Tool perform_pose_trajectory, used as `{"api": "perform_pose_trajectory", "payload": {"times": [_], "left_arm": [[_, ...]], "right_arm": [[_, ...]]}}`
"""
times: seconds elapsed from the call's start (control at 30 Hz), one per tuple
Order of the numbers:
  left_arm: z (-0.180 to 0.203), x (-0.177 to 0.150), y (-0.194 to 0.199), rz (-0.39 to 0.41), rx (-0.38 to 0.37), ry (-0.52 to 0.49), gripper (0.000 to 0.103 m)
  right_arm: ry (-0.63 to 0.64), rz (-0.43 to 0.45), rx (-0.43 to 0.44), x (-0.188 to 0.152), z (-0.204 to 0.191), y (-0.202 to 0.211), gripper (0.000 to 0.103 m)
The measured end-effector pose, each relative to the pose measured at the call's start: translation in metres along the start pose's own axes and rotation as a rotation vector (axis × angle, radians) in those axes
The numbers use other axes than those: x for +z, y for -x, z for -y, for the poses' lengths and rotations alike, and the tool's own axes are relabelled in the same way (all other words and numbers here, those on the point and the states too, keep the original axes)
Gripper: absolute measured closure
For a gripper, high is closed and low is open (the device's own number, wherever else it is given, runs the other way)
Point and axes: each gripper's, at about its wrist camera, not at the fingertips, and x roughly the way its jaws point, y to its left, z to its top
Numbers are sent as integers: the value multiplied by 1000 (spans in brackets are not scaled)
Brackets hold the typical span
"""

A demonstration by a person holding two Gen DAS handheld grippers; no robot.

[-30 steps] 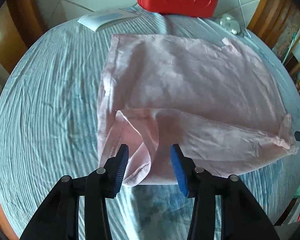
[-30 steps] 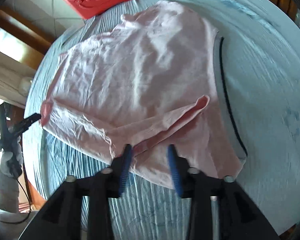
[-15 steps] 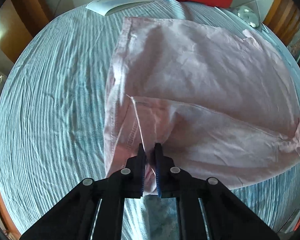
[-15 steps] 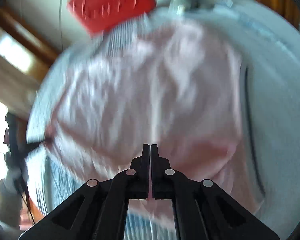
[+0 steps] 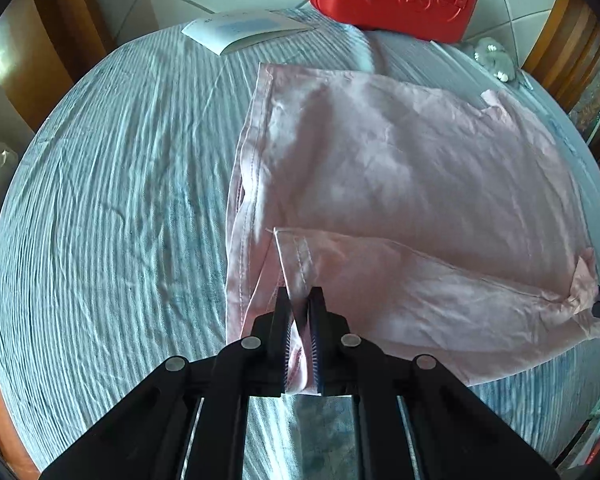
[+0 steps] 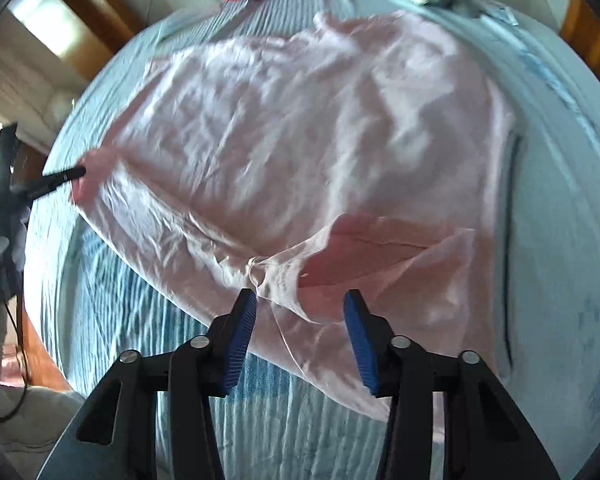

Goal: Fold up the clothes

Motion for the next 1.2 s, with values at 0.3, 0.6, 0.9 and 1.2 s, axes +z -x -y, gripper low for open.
{"api": "perform_pose_trajectory", "payload": {"times": [0.3,0.6,0.9,1.2], "left_arm": [[-25,5,0,-39,-12,58,90],[-29,82,31,77,-92,43,74],[-29,178,-48,17,-82,-37,74],[-32,209,-101,-16,-70,-76,74]], "right_arm": [[-3,61,-40,76,10,5,42],[-143,155,-125,117,90,61,52],[-146,200,-107,215,133,31,52],[-99,138,-133,289,152,-29,52]]}}
